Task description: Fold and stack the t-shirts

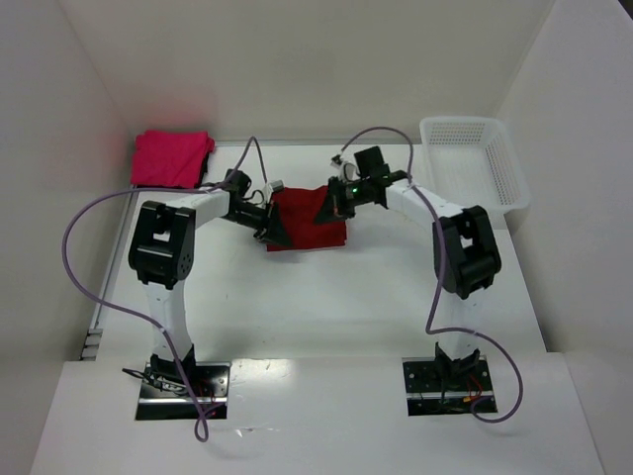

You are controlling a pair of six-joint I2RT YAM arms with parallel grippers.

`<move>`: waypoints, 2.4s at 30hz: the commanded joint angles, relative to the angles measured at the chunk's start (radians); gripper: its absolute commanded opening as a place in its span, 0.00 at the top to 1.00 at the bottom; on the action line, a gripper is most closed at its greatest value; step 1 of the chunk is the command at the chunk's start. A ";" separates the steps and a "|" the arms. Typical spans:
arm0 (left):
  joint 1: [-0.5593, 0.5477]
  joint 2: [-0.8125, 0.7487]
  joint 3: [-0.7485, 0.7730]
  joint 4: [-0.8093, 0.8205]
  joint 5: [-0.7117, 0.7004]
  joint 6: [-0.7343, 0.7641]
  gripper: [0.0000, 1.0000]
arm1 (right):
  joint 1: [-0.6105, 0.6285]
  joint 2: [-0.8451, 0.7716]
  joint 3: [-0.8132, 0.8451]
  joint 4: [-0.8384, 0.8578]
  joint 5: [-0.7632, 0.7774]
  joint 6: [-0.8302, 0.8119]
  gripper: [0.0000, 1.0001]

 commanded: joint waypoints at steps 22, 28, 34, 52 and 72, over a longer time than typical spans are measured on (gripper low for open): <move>-0.020 0.103 0.048 0.038 -0.419 -0.089 0.95 | 0.011 0.286 0.110 -0.113 0.093 -0.155 1.00; -0.011 0.103 0.048 0.016 -0.459 -0.089 0.95 | -0.023 0.297 0.132 -0.222 0.194 -0.187 1.00; -0.002 0.085 0.048 0.007 -0.459 -0.089 0.95 | -0.063 0.297 0.129 -0.231 0.217 -0.187 1.00; 0.007 0.036 0.039 -0.022 -0.397 -0.060 0.95 | -0.187 0.051 0.214 -0.107 0.002 -0.037 1.00; 0.007 0.042 0.048 -0.004 -0.388 -0.060 0.95 | -0.066 0.390 0.394 0.198 0.220 0.213 1.00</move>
